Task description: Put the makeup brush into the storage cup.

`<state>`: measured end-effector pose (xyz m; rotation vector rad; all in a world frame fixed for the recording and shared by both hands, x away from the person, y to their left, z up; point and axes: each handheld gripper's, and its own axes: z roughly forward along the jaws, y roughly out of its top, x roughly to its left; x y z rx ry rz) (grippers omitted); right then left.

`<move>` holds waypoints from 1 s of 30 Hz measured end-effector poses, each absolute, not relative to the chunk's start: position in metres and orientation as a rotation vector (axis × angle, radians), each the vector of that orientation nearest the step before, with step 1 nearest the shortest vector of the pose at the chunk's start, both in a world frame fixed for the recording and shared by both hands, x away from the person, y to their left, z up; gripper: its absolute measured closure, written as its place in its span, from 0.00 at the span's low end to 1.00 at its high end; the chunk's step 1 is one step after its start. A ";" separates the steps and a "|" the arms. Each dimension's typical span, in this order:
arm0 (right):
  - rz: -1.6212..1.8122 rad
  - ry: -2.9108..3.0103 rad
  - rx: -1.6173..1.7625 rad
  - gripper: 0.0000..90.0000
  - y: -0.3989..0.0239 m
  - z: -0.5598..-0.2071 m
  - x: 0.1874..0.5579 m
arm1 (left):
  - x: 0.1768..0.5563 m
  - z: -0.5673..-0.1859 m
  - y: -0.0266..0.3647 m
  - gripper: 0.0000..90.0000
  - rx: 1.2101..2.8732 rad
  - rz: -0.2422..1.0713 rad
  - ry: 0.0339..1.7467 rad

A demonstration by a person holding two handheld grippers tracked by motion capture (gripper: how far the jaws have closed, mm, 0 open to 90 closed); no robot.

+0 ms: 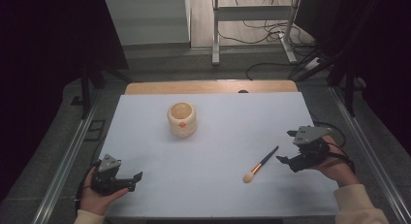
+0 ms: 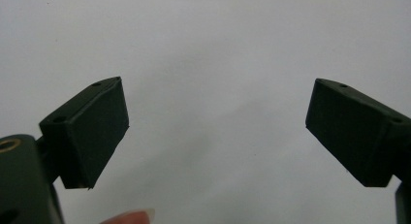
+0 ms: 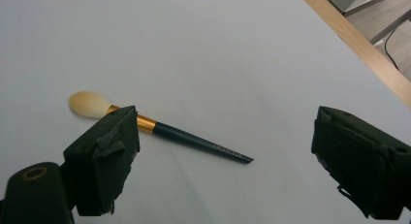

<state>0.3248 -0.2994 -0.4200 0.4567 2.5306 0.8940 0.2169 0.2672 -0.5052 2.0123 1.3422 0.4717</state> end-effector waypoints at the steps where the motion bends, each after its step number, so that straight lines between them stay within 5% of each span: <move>1: 0.891 2.536 0.446 0.12 -0.299 -0.420 0.325 | 0.217 -0.505 0.267 0.10 2.010 0.470 1.338; 30: 0.831 2.646 0.315 0.12 -0.283 -0.427 0.341 | 0.217 -0.506 0.267 0.10 2.015 0.466 1.334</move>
